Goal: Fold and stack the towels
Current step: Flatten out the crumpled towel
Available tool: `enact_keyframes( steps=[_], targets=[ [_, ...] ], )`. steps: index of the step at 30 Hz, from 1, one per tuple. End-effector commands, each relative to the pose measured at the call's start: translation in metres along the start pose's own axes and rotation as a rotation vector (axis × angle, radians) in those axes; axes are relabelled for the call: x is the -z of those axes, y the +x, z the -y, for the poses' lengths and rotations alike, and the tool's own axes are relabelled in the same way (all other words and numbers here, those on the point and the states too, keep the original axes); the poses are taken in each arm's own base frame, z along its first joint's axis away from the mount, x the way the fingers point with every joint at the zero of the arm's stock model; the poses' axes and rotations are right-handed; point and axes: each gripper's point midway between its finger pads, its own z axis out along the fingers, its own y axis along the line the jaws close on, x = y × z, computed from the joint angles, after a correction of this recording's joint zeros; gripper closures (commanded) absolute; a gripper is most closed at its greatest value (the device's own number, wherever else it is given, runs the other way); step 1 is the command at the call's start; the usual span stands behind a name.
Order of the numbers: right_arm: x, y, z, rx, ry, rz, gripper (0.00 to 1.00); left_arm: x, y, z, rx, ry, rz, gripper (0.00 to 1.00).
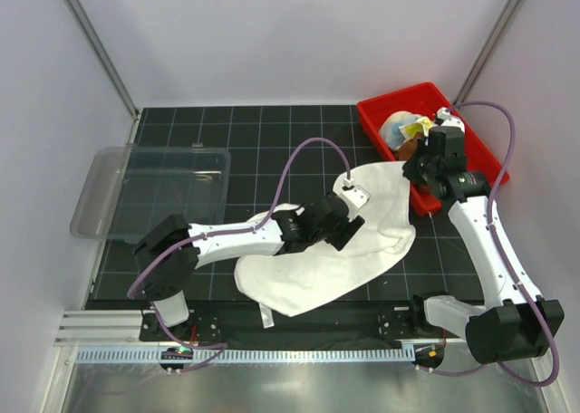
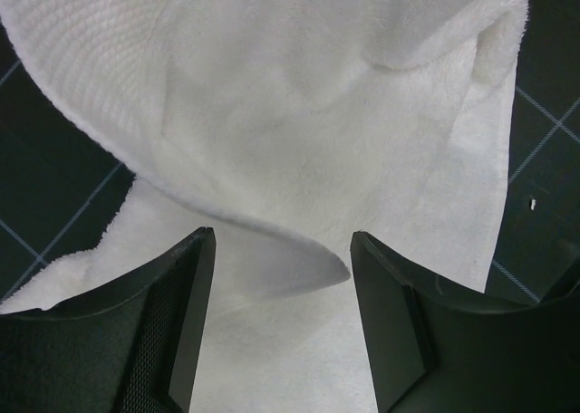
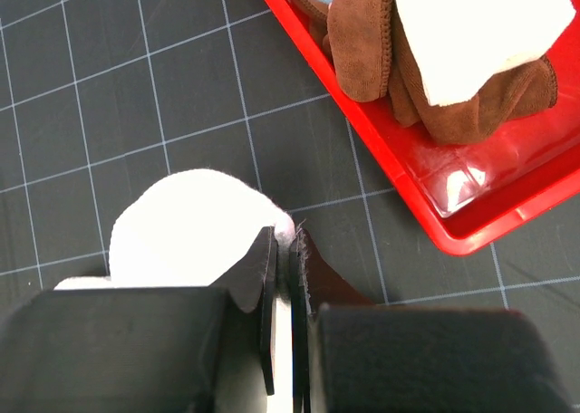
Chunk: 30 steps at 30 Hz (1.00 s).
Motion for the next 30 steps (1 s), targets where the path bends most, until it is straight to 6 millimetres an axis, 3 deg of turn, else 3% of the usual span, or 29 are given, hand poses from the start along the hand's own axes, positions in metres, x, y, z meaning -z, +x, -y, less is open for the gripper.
enact_keyframes(
  steps=[1,7,10,11,13,14,17,19,20,22,23,25,27,28,30],
  targets=[
    [0.006,-0.017,-0.006,-0.023,-0.030,0.073,0.99,-0.007,-0.004,0.009,0.039,0.013,0.031,0.36],
    [0.004,-0.016,-0.006,-0.026,-0.031,0.071,0.99,-0.013,0.004,0.015,0.051,0.030,0.011,0.43],
    [0.002,-0.015,-0.006,-0.028,-0.032,0.069,0.99,-0.015,0.005,0.015,0.054,0.027,0.009,0.52],
    [0.003,-0.016,-0.006,-0.028,-0.033,0.071,0.99,-0.014,0.004,0.014,0.057,0.019,0.007,0.66],
    [0.004,-0.017,-0.007,-0.027,-0.035,0.076,0.99,-0.012,0.004,0.012,0.062,0.008,0.000,0.81],
    [0.005,-0.020,-0.008,-0.025,-0.040,0.083,0.99,-0.009,0.009,0.007,0.055,-0.019,-0.031,0.96],
    [0.019,-0.039,-0.016,-0.031,-0.069,0.132,0.99,0.012,-0.003,-0.006,0.045,-0.070,-0.053,1.00],
    [0.033,-0.052,-0.022,-0.034,-0.097,0.163,0.99,0.044,-0.037,-0.026,0.032,-0.158,-0.011,1.00],
    [0.053,-0.070,-0.029,-0.035,-0.135,0.225,0.99,0.059,-0.049,-0.037,0.012,-0.198,-0.002,1.00],
    [0.082,-0.093,-0.042,-0.021,-0.214,0.322,0.99,0.114,-0.088,-0.065,-0.007,-0.298,0.042,1.00],
    [0.115,-0.105,-0.057,0.002,-0.328,0.395,0.99,0.132,-0.098,-0.073,-0.037,-0.321,0.049,1.00],
    [0.160,-0.133,-0.075,0.048,-0.455,0.572,0.99,0.191,-0.136,-0.090,-0.029,-0.359,0.132,1.00],
    [0.217,-0.156,-0.078,0.038,-0.528,0.758,0.99,0.240,-0.171,-0.103,-0.004,-0.377,0.245,1.00],
    [0.243,-0.167,-0.078,0.028,-0.549,0.829,0.99,0.259,-0.179,-0.109,0.002,-0.388,0.279,1.00],
    [0.280,-0.179,-0.079,0.018,-0.584,0.920,0.99,0.313,-0.204,-0.118,0.036,-0.371,0.405,1.00]
  ],
)
